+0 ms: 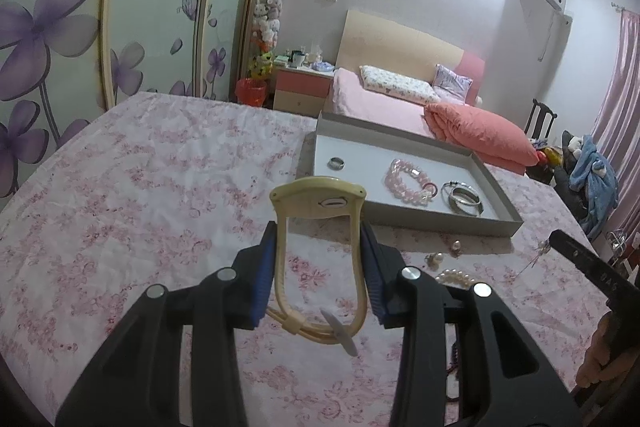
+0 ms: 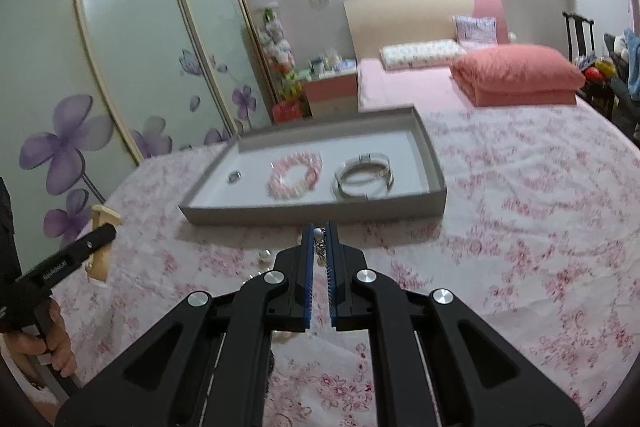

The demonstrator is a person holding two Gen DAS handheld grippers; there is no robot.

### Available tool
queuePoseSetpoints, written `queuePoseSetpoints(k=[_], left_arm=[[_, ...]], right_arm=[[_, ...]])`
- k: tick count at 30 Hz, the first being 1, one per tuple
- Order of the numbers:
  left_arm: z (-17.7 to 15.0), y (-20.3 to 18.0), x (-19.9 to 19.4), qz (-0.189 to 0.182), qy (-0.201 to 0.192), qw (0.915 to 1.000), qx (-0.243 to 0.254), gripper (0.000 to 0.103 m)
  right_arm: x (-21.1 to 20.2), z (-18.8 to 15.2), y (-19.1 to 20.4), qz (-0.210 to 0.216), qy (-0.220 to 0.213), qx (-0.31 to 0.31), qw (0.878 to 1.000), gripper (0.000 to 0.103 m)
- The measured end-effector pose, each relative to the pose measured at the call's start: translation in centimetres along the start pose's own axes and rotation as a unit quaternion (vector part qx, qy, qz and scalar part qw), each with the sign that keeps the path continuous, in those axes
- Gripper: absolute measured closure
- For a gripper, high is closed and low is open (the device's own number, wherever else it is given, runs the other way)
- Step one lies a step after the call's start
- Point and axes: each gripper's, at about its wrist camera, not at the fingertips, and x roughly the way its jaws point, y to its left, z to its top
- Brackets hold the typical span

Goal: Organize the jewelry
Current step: 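Grasp a small silver earring with the right tool while the left tool holds the watch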

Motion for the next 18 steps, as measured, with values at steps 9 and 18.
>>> queuePoseSetpoints(k=[9,18], left_arm=[[-0.2,-1.6,-2.1,0.001,-0.043,0.999,0.015,0.064],[-0.3,-3.3,-4.3,0.01,-0.095,0.9946,0.041,0.064]], right_arm=[[-3.7,0.5,2.3,0.001,-0.09,-0.025,0.996,0.096],[-6.3,0.3,3.9,-0.01,-0.158,-0.056,0.986,0.096]])
